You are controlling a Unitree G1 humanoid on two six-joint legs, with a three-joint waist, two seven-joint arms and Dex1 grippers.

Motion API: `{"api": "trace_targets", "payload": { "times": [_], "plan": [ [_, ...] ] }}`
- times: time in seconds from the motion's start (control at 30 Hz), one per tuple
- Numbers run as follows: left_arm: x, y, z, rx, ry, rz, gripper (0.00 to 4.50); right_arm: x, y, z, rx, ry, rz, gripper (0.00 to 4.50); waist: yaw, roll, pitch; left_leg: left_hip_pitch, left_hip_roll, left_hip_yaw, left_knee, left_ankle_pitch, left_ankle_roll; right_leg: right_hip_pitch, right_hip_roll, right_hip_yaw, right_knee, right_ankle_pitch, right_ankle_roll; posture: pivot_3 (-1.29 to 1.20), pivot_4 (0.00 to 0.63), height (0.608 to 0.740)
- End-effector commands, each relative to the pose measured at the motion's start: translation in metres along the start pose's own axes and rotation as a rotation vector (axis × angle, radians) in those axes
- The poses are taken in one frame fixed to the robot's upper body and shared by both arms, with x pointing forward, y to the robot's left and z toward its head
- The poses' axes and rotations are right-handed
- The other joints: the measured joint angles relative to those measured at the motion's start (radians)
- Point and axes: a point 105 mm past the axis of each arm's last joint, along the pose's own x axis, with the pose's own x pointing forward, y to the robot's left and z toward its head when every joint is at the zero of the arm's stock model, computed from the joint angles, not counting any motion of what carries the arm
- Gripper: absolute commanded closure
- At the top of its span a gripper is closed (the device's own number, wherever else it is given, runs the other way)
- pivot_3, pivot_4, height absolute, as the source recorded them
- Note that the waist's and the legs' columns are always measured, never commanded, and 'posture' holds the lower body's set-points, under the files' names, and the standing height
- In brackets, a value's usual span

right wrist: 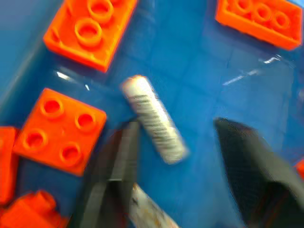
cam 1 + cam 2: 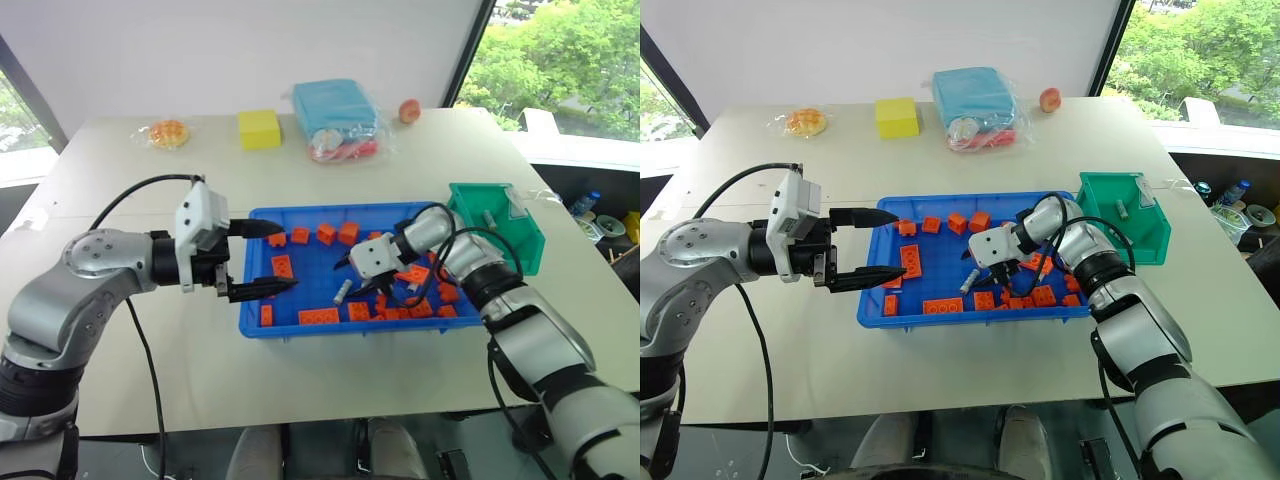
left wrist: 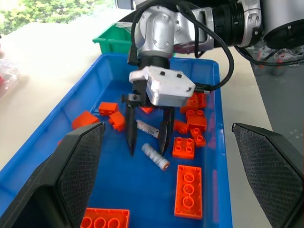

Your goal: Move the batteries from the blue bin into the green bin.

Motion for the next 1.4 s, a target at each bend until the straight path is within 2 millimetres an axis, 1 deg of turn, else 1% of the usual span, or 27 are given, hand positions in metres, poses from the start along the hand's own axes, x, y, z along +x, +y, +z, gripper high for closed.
{"api": "trace_targets", "payload": {
  "times": [0.03, 0.07, 0.1, 0.23, 0.33, 0.37, 0.4, 0.47, 0.5, 0.53, 0.6, 0.63, 0.67, 0.73, 0.8, 0.87, 0.9, 0.93, 1.0, 1.07, 1.1, 1.17, 1.27, 1.33, 1.37, 1.4],
  "plan": [
    [-0.002, 0.001, 0.011, 0.044, -0.019, -0.003, 0.0, 0.002, 0.007, 0.006, 0.057, -0.067, 0.005, 3.83, 0.003, 0.0, 0.0, 0.0, 0.0, 0.0, 0.0, 0.0, 0.0, 0.0, 0.0, 0.0, 0.0, 0.0, 0.0, 0.0, 0.15, 0.704],
    [-0.002, 0.001, 0.011, 0.044, -0.019, -0.003, 0.0, 0.002, 0.009, 0.007, 0.065, -0.075, 0.005, 4.28, 0.003, 0.0, 0.0, 0.0, 0.0, 0.0, 0.0, 0.0, 0.0, 0.0, 0.0, 0.0, 0.0, 0.0, 0.0, 0.0, 0.15, 0.704],
    [-0.002, 0.002, 0.01, 0.044, -0.019, -0.003, 0.0, 0.001, 0.009, 0.008, 0.081, -0.088, -0.016, 4.45, 0.003, 0.0, 0.0, 0.0, 0.0, 0.0, 0.0, 0.0, 0.0, 0.0, 0.0, 0.001, 0.0, 0.0, 0.0, 0.0, 0.15, 0.704],
    [-0.001, 0.004, 0.01, 0.045, -0.023, -0.003, 0.0, -0.011, -0.001, 0.016, 0.191, -0.145, -0.165, 4.45, 0.007, 0.0, 0.0, 0.0, 0.0, 0.0, 0.0, 0.0, 0.0, 0.0, 0.0, 0.001, 0.0, 0.0, 0.0, 0.0, 0.15, 0.704],
    [0.0, 0.004, 0.01, 0.043, -0.028, -0.002, 0.0, -0.035, -0.008, 0.018, 0.322, -0.167, -0.344, 4.45, 0.009, 0.0, 0.0, -0.002, 0.0, 0.0, 0.001, 0.0, 0.0, 0.0, 0.0, 0.001, 0.001, 0.0, 0.0, 0.0, 0.15, 0.704],
    [0.0, 0.004, 0.009, 0.041, -0.029, -0.002, 0.0, -0.045, -0.012, 0.019, 0.373, -0.183, -0.416, 4.45, 0.009, 0.0, 0.0, -0.002, 0.0, 0.0, 0.001, 0.0, 0.0, 0.0, -0.001, 0.001, 0.001, 0.0, 0.0, 0.0, 0.15, 0.704],
    [0.0, 0.004, 0.008, 0.037, -0.028, 0.0, 0.0, -0.066, -0.018, 0.016, 0.449, -0.198, -0.551, 4.45, 0.01, 0.0, 0.0, -0.003, 0.0, 0.0, 0.001, 0.0, 0.0, -0.001, -0.001, 0.001, 0.001, 0.0, 0.0, 0.0, 0.15, 0.704],
    [0.001, 0.003, 0.005, 0.03, -0.027, 0.001, 0.0, -0.115, -0.024, 0.002, 0.605, -0.178, -0.834, 4.45, 0.01, 0.0, 0.0, -0.004, 0.0, 0.0, 0.001, 0.0, 0.0, -0.001, -0.001, 0.001, 0.001, 0.0, 0.0, 0.0, 0.15, 0.704],
    [0.001, 0.003, 0.004, 0.028, -0.027, 0.001, 0.0, -0.134, -0.021, -0.005, 0.659, -0.157, -0.936, 4.45, 0.012, 0.0, 0.0, -0.004, 0.0, 0.0, 0.001, 0.0, 0.0, -0.001, -0.001, 0.001, 0.001, 0.0, 0.0, 0.0, 0.15, 0.704],
    [0.0, 0.003, 0.003, 0.027, -0.027, 0.001, 0.0, -0.144, -0.019, -0.008, 0.69, -0.144, -0.989, 4.45, 0.014, 0.0, 0.0, -0.004, 0.0, 0.0, 0.001, 0.0, 0.0, -0.001, -0.001, 0.001, 0.0, 0.0, 0.0, 0.0, 0.15, 0.704],
    [0.001, 0.004, 0.004, 0.027, -0.031, 0.0, 0.0, -0.179, -0.007, -0.025, 0.778, -0.077, -1.148, 4.45, 0.017, 0.0, 0.0, -0.004, -0.001, 0.0, 0.001, 0.0, 0.0, -0.003, -0.001, 0.001, 0.0, 0.0, 0.0, 0.0, 0.15, 0.704],
    [0.002, 0.005, 0.004, 0.028, -0.033, -0.001, 0.0, -0.195, 0.002, -0.034, 0.805, -0.022, -1.21, 4.45, 0.018, 0.0, 0.0, -0.004, -0.001, 0.0, 0.001, 0.0, 0.0, -0.004, -0.001, 0.001, -0.001, 0.0, -0.001, 0.0, 0.15, 0.704],
    [0.002, 0.006, 0.005, 0.028, -0.034, -0.003, 0.0, -0.207, 0.011, -0.04, 0.824, 0.026, -1.254, 4.45, 0.02, 0.0, 0.0, -0.004, -0.001, 0.0, 0.001, 0.0, 0.0, -0.004, -0.001, 0.001, -0.002, -0.002, -0.003, 0.0, 0.15, 0.704],
    [0.003, 0.007, 0.005, 0.031, -0.035, -0.008, 0.0, -0.222, 0.024, -0.05, 0.859, 0.096, -1.299, 4.45, 0.022, 0.0, 0.0, -0.004, 0.0, 0.001, 0.001, 0.0, 0.0, -0.003, -0.002, 0.001, -0.002, -0.003, -0.003, 0.0, 0.15, 0.704],
    [0.003, 0.009, 0.005, 0.034, -0.035, -0.011, 0.0, -0.231, 0.033, -0.057, 0.89, 0.143, -1.33, 4.45, 0.022, 0.0, 0.0, -0.005, 0.0, 0.002, 0.001, 0.0, 0.0, -0.003, -0.002, 0.001, -0.002, -0.003, -0.003, 0.0, 0.15, 0.704],
    [0.005, 0.011, 0.006, 0.039, -0.04, -0.014, 0.0, -0.234, 0.042, -0.065, 0.934, 0.17, -1.343, 4.45, 0.012, 0.0, 0.0, -0.005, 0.0, 0.004, 0.0, 0.0, 0.0, -0.004, -0.001, 0.001, -0.002, -0.002, -0.002, 0.0, 0.15, 0.704],
    [0.006, 0.013, 0.007, 0.042, -0.042, -0.016, 0.0, -0.231, 0.043, -0.066, 0.946, 0.165, -1.335, 3.41, 0.01, 0.0, 0.0, -0.005, 0.0, 0.003, 0.0, 0.0, 0.0, -0.004, -0.001, 0.001, -0.001, -0.002, -0.002, 0.0, 0.15, 0.704],
    [0.007, 0.013, 0.007, 0.044, -0.044, -0.017, 0.0, -0.228, 0.044, -0.066, 0.944, 0.166, -1.325, 3.05, 0.009, 0.0, 0.0, -0.005, 0.0, 0.003, 0.0, 0.0, 0.0, -0.004, -0.001, 0.001, -0.001, -0.002, -0.002, 0.0, 0.15, 0.704],
    [0.008, 0.014, 0.008, 0.047, -0.048, -0.02, 0.0, -0.222, 0.04, -0.062, 0.914, 0.17, -1.304, 2.08, 0.007, 0.0, 0.0, -0.005, 0.0, 0.003, 0.0, 0.0, 0.0, -0.004, -0.001, 0.001, -0.001, -0.001, 0.001, 0.0, 0.15, 0.704],
    [0.01, 0.013, 0.008, 0.049, -0.051, -0.025, 0.0, -0.219, 0.032, -0.055, 0.868, 0.153, -1.289, 1.1, 0.006, 0.001, 0.0, -0.005, 0.0, 0.003, 0.0, 0.0, 0.001, -0.004, -0.001, 0.001, -0.001, -0.001, 0.001, 0.0, 0.15, 0.704],
    [0.01, 0.013, 0.008, 0.05, -0.052, -0.026, 0.0, -0.218, 0.027, -0.05, 0.854, 0.126, -1.283, 1.1, 0.007, 0.001, 0.0, -0.005, 0.0, 0.003, 0.0, 0.0, 0.001, -0.004, -0.001, 0.001, -0.001, -0.001, 0.001, 0.0, 0.15, 0.704],
    [0.011, 0.013, 0.008, 0.051, -0.053, -0.028, 0.0, -0.209, 0.015, -0.034, 0.813, 0.037, -1.23, 1.1, 0.007, 0.001, 0.0, -0.005, 0.0, 0.003, 0.0, 0.0, 0.001, -0.004, -0.001, 0.001, -0.001, -0.001, 0.001, 0.0, 0.15, 0.704],
    [0.011, 0.012, 0.007, 0.052, -0.052, -0.028, 0.0, -0.174, 0.005, -0.008, 0.752, -0.066, -1.035, 1.1, 0.007, 0.001, 0.0, -0.005, 0.0, 0.003, 0.0, 0.0, 0.001, -0.004, -0.001, 0.001, -0.001, -0.001, 0.001, 0.0, 0.15, 0.704],
    [0.012, 0.012, 0.007, 0.055, -0.05, -0.027, 0.0, -0.152, 0.0, -0.004, 0.809, -0.087, -0.955, 1.1, 0.007, 0.0, 0.0, -0.005, 0.001, 0.002, 0.0, 0.0, 0.001, -0.004, -0.001, 0.001, -0.001, -0.001, 0.001, 0.0, 0.15, 0.704],
    [0.012, 0.012, 0.007, 0.058, -0.049, -0.025, 0.0, -0.142, -0.001, -0.003, 0.855, -0.091, -0.919, 1.1, 0.007, 0.0, 0.0, -0.005, 0.001, 0.002, 0.0, 0.0, 0.001, -0.004, -0.001, 0.001, -0.002, -0.001, 0.001, 0.0, 0.15, 0.704],
    [0.012, 0.012, 0.008, 0.06, -0.049, -0.024, 0.0, -0.13, 0.001, 0.002, 0.885, -0.104, -0.859, 1.1, 0.009, 0.0, 0.0, -0.005, 0.001, 0.002, 0.0, 0.0, 0.001, -0.004, -0.001, 0.001, -0.002, -0.001, 0.001, 0.0, 0.15, 0.704]
  ]
}}
